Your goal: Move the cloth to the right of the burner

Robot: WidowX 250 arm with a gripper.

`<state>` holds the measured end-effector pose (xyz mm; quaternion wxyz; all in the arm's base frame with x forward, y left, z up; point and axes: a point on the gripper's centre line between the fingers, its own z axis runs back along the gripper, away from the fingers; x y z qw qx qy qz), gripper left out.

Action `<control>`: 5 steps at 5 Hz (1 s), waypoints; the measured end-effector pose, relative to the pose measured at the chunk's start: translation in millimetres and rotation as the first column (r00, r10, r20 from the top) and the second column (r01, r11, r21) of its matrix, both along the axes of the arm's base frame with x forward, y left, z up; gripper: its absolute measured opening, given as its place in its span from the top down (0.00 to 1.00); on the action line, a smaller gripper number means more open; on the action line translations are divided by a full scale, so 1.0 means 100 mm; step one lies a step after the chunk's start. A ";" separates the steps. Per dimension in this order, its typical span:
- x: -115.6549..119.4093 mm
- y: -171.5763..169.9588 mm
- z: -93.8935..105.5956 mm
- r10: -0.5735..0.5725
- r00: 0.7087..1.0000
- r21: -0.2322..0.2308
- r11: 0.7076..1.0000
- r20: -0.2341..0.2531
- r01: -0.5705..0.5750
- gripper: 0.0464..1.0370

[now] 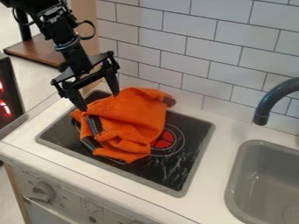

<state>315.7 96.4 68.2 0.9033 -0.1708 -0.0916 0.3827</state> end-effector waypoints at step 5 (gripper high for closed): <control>-0.05 0.06 -0.47 -0.061 0.995 0.018 0.998 -0.083 0.062 0.04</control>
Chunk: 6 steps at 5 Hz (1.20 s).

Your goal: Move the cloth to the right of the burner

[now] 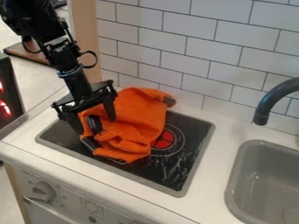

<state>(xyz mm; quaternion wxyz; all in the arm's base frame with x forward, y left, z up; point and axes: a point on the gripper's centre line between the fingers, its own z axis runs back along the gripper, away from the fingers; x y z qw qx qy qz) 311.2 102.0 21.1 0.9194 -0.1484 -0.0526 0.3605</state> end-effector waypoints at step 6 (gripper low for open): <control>-0.05 -0.01 -0.21 0.028 0.999 0.000 1.000 -0.019 -0.028 0.94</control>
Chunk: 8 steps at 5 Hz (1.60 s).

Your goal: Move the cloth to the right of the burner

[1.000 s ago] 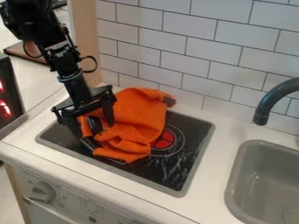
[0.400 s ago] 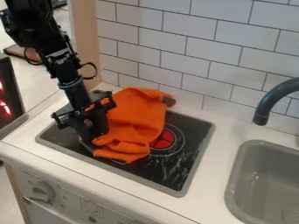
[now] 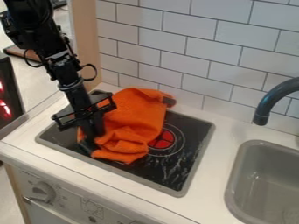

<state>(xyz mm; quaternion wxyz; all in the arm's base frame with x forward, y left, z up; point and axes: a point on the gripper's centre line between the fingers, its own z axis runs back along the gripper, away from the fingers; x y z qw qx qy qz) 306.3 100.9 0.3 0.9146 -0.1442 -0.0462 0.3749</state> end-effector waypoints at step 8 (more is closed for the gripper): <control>0.18 -0.82 0.79 -0.002 0.999 -0.163 0.987 0.051 0.010 0.97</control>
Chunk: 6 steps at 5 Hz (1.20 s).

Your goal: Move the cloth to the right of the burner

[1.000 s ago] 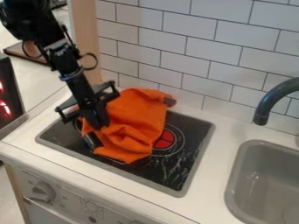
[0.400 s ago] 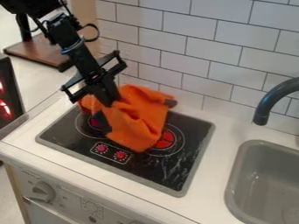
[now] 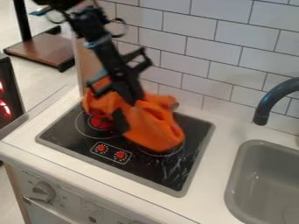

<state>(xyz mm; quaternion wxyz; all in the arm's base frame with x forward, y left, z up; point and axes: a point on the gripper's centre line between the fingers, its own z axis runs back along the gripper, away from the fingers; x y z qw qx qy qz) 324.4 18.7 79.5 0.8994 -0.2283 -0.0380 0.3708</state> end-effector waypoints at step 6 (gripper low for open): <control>0.85 -0.37 -0.37 0.040 0.998 0.000 0.999 0.045 -0.040 0.97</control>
